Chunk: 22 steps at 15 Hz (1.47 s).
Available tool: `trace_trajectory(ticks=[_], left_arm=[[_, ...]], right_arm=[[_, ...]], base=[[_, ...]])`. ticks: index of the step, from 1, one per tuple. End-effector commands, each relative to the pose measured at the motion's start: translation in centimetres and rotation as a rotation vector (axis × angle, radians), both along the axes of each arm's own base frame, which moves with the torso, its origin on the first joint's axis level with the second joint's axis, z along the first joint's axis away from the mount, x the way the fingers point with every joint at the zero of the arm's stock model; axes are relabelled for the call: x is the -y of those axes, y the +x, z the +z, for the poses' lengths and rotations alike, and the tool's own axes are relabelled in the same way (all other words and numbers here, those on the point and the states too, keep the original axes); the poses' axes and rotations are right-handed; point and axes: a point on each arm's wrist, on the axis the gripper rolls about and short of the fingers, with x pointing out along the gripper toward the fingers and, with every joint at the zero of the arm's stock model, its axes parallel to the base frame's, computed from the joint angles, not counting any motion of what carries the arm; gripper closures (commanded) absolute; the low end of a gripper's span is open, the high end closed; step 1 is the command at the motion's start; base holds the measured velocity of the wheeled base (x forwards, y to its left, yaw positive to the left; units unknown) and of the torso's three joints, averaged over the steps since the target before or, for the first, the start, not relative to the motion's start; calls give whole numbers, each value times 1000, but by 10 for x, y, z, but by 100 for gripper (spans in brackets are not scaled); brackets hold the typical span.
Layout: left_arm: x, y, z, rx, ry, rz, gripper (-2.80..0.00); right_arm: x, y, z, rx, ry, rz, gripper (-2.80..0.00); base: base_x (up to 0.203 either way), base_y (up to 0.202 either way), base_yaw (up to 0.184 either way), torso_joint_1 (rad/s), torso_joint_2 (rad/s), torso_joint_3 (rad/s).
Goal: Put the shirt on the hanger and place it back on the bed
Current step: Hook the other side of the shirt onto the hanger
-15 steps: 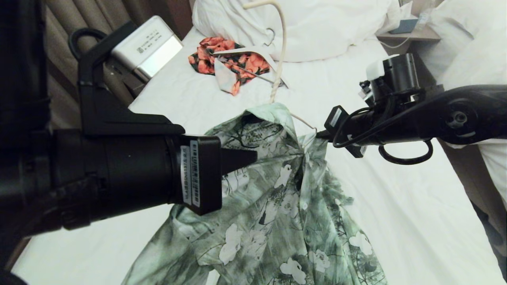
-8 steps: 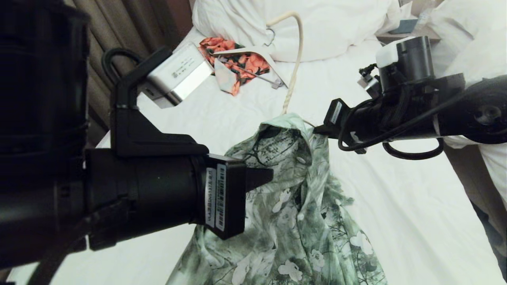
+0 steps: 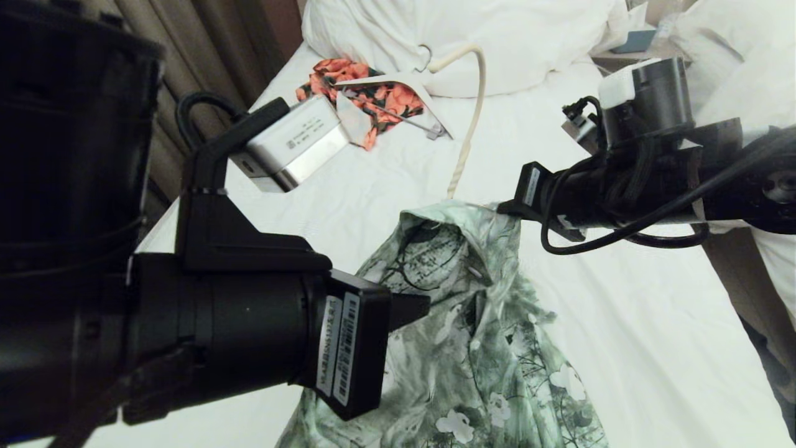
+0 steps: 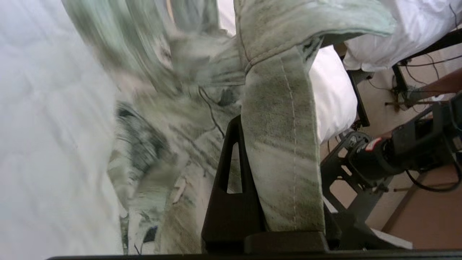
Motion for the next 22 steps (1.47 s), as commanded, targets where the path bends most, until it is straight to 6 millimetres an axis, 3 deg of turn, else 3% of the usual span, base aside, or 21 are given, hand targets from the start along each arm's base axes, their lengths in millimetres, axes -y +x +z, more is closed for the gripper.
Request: trace_trajectory(ticks=[1, 7, 14, 17, 22], left_arm=[[-5, -2, 4, 0, -1, 3, 0], [-13, -8, 11, -4, 0, -7, 0], [-2, -12, 5, -67, 9, -67, 0], [3, -11, 2, -105, -2, -74, 0], [9, -5, -5, -119, 24, -56, 0]], right_arm=[[7, 6, -3, -8, -2, -29, 0], [13, 10, -2, 23, -31, -32, 0], [4, 1, 13, 156, -63, 43, 0], [-3, -14, 24, 198, -66, 94, 0], [-1, -68, 57, 282, -13, 178, 0]], base=[[0, 0, 0, 0, 0, 0], [0, 0, 0, 0, 0, 0], [0, 0, 0, 0, 0, 0], [0, 0, 0, 0, 0, 0], [0, 0, 0, 0, 0, 0]])
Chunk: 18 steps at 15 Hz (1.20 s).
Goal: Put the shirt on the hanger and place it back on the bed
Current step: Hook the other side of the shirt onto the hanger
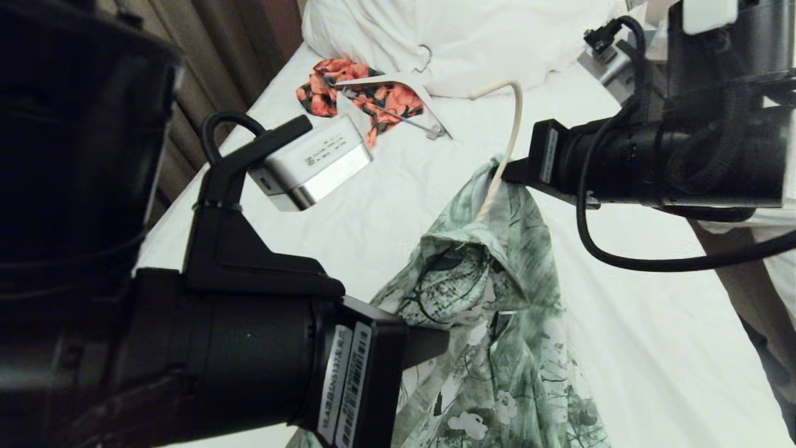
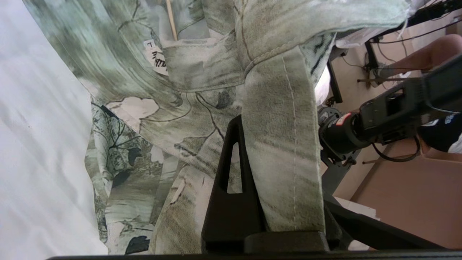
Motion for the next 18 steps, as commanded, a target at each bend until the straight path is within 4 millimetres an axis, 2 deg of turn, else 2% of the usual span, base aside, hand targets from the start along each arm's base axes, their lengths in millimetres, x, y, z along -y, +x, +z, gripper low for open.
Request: trace_trajectory(ticks=[1, 3, 7, 11, 15, 18], left_arm=[[2, 6, -7, -12, 20, 25, 0], [5, 12, -8, 14, -42, 43, 0], [17, 23, -18, 121, -261, 66, 0], [18, 25, -22, 193, -427, 73, 0], [17, 27, -11, 292, -612, 140, 0], [6, 22, 3, 332, -705, 143, 0]], right_arm=[[10, -27, 17, 40, 34, 28, 0], [17, -46, 21, 26, 23, 53, 0], [29, -62, 29, 38, 32, 57, 0], [24, -75, 33, 49, 44, 111, 0], [18, -85, 34, 50, 49, 162, 0], [13, -92, 39, 66, 64, 200, 0]], base=[[0, 0, 0, 0, 0, 0], [0, 0, 0, 0, 0, 0], [0, 0, 0, 0, 0, 0], [0, 0, 0, 0, 0, 0], [0, 0, 0, 0, 0, 0], [0, 0, 0, 0, 0, 0]])
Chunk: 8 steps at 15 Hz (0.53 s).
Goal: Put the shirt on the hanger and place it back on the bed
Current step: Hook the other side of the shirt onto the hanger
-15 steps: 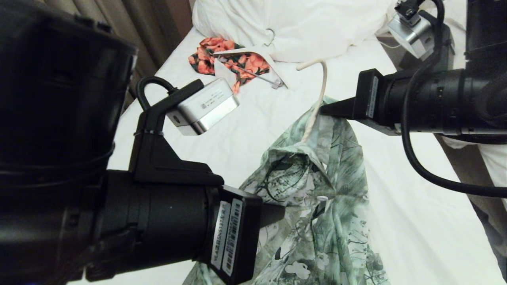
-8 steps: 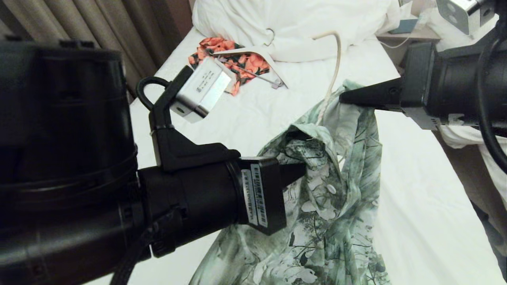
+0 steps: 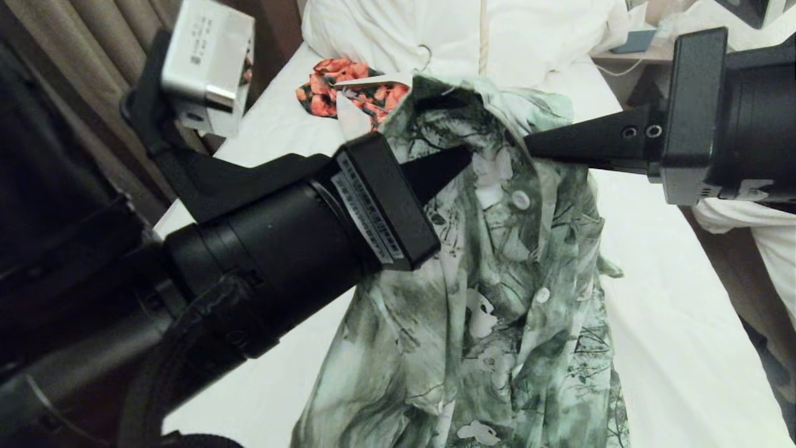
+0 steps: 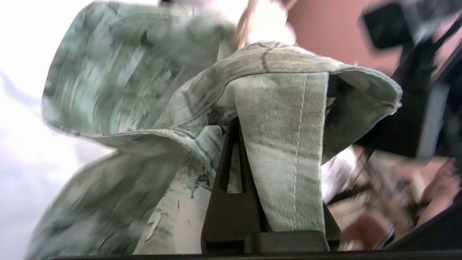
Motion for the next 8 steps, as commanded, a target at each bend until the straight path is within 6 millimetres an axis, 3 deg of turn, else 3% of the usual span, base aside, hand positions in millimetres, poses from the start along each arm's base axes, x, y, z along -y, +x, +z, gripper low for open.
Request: trace_trajectory(ticks=[1, 8], left_arm=[[-10, -5, 9, 24, -52, 1, 0], [-30, -15, 27, 70, -117, -1, 0]], right_arm=[[-1, -2, 1, 2, 5, 10, 0], [4, -7, 6, 31, 5, 12, 0]], base=[[0, 0, 0, 0, 0, 0], [0, 0, 0, 0, 0, 0]])
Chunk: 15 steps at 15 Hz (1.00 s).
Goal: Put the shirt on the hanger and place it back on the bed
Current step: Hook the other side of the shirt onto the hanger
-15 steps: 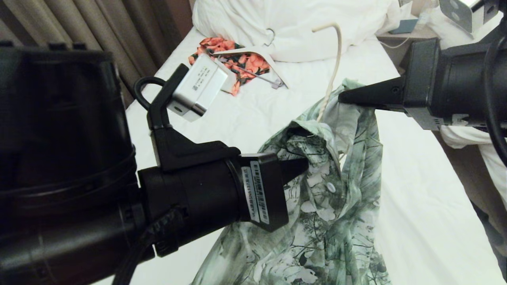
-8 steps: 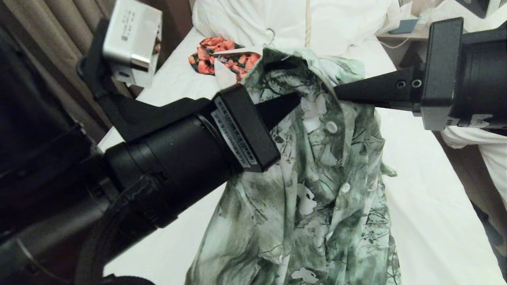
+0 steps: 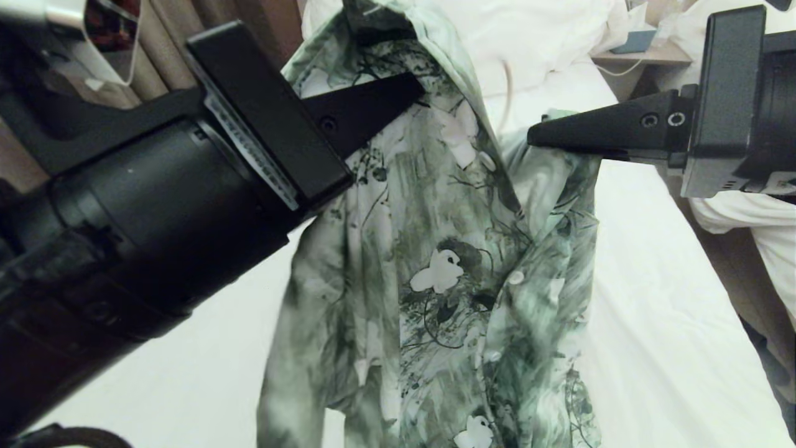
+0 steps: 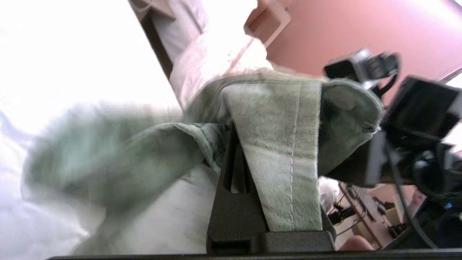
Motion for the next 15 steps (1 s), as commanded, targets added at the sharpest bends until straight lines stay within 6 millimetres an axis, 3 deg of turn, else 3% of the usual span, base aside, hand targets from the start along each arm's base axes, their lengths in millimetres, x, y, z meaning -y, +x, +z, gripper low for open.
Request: trace_trajectory(ticks=[1, 2, 3, 15], left_arm=[[-7, -3, 6, 12, -25, 0, 0], [-6, -3, 5, 11, -23, -1, 0], [-6, -3, 5, 11, -23, -1, 0], [3, 1, -7, -10, 25, -11, 0]], right_arm=[[0, 0, 0, -1, 0, 1, 0], [0, 0, 0, -2, -1, 1, 0], [0, 0, -1, -4, -1, 0, -280], [-2, 11, -26, -116, -124, -32, -280]], base=[[0, 0, 0, 0, 0, 0], [0, 0, 0, 0, 0, 0], [0, 0, 0, 0, 0, 0], [0, 0, 0, 0, 0, 0]])
